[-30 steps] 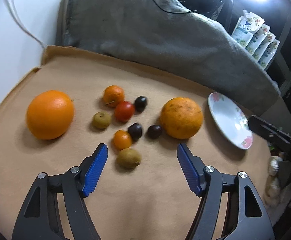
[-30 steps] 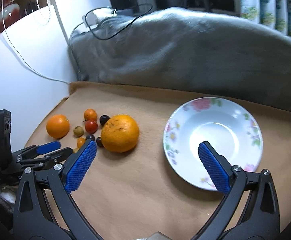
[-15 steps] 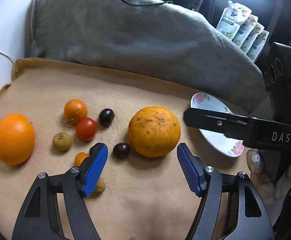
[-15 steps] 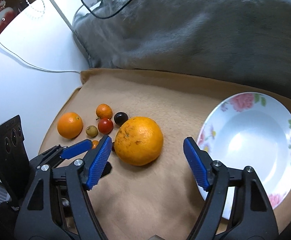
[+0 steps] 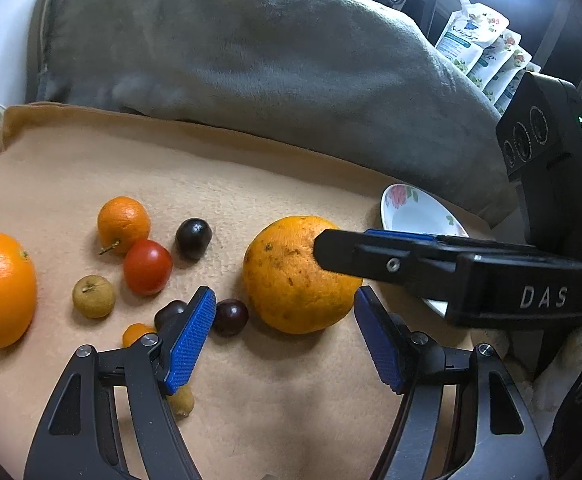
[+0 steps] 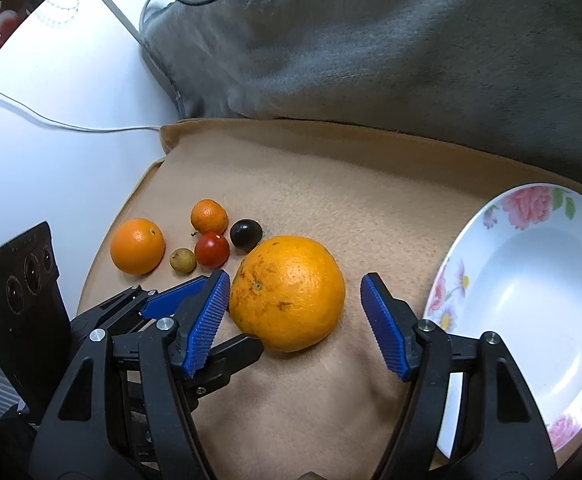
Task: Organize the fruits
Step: 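Move the right tool toward the bumpy orange and open its fingers around it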
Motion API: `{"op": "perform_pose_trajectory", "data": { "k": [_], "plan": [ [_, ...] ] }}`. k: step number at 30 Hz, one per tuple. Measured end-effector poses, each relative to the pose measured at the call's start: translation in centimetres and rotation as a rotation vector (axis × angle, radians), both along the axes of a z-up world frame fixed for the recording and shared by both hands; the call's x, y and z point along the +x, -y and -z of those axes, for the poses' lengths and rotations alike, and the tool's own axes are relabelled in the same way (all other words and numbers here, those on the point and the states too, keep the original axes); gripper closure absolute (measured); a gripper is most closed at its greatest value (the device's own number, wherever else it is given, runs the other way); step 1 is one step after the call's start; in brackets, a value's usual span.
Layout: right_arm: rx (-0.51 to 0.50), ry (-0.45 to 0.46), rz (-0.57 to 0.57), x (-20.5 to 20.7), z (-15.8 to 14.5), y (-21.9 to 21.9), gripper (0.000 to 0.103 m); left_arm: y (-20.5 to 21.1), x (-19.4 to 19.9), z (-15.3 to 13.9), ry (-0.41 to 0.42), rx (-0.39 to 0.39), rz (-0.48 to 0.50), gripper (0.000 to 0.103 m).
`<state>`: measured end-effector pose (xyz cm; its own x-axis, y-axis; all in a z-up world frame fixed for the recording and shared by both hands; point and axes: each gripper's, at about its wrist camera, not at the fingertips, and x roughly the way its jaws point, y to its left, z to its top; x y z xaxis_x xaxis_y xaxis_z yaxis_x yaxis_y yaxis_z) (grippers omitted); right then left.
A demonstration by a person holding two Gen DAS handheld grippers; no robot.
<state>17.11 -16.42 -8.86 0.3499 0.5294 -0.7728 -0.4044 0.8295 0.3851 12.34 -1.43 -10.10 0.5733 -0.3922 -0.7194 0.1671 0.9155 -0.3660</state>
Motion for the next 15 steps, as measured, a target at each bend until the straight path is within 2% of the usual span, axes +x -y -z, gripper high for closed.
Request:
{"op": "perform_pose_trajectory", "data": {
  "k": [15],
  "plan": [
    [-0.032,-0.013,-0.022,0.3,1.0,-1.1,0.034,1.6,1.8,0.2,-0.011,0.013,0.049,0.032]
  ]
}}
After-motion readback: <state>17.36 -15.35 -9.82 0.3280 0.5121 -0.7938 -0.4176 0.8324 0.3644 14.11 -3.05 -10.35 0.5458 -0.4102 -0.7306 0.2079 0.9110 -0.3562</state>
